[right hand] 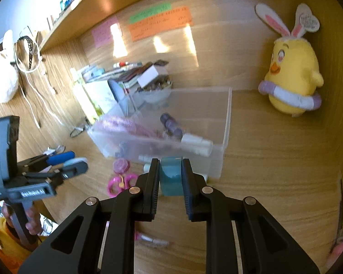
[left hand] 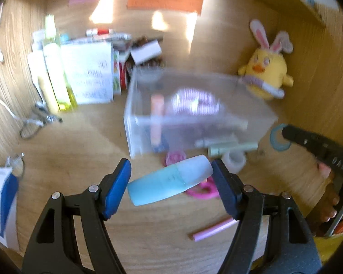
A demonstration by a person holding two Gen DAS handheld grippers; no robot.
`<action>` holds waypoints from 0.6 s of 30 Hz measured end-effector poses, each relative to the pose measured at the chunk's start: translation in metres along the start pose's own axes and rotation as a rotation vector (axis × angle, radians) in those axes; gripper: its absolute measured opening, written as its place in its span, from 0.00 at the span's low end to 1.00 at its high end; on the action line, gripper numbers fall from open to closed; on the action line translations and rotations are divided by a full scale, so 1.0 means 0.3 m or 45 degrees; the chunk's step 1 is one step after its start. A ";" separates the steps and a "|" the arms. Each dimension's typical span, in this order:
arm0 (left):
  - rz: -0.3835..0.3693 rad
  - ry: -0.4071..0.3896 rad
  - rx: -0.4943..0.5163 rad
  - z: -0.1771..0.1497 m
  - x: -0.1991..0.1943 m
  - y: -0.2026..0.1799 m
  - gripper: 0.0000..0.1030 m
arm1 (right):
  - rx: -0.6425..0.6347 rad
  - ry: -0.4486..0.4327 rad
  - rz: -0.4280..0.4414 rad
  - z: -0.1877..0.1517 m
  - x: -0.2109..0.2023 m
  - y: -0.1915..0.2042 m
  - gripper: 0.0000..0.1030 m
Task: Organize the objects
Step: 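Grasp the teal bottle with the right tool while the left tool grasps the light blue bottle, then carry both bottles over the clear box and open both tools to drop them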
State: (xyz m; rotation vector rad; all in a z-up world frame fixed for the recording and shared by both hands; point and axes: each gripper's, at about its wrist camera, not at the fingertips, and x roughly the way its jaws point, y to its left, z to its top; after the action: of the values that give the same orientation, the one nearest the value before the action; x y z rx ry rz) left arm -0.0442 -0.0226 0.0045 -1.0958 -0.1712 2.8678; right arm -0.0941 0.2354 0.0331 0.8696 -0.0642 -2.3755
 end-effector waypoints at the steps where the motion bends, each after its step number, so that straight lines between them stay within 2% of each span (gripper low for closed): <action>1: -0.005 -0.022 -0.005 0.017 -0.010 0.004 0.70 | -0.003 -0.015 0.000 0.013 -0.004 0.001 0.16; 8: -0.002 -0.147 -0.023 0.159 -0.037 0.031 0.70 | -0.017 -0.097 -0.006 0.090 -0.017 0.010 0.16; 12: -0.004 -0.145 -0.026 0.210 -0.003 0.036 0.70 | -0.016 -0.112 0.000 0.124 0.000 0.007 0.16; 15: 0.029 -0.137 -0.002 0.245 0.041 0.031 0.70 | -0.015 -0.081 0.012 0.139 0.040 0.000 0.16; 18: 0.022 -0.105 -0.003 0.272 0.089 0.039 0.70 | -0.010 -0.042 0.019 0.147 0.094 -0.010 0.16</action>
State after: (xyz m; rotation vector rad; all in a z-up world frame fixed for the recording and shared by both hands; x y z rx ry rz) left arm -0.1190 -0.0380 0.0457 -0.9850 -0.1700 2.9307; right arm -0.1393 0.2155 0.0507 0.8236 -0.0739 -2.3745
